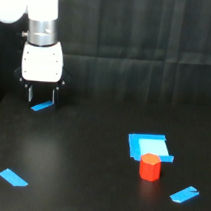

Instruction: Pick up the red object from the table

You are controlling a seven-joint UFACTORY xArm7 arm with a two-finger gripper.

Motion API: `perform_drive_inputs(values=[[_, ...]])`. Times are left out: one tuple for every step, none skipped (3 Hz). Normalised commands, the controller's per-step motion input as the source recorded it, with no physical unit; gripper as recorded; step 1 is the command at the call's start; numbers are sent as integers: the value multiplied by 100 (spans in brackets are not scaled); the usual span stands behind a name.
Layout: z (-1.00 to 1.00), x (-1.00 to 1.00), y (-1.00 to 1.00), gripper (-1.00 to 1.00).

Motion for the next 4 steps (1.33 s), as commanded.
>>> perform_drive_inputs(values=[[-16, 77, -33, 100], [-17, 84, -29, 100], [-8, 90, -38, 100], [-12, 100, -55, 100]])
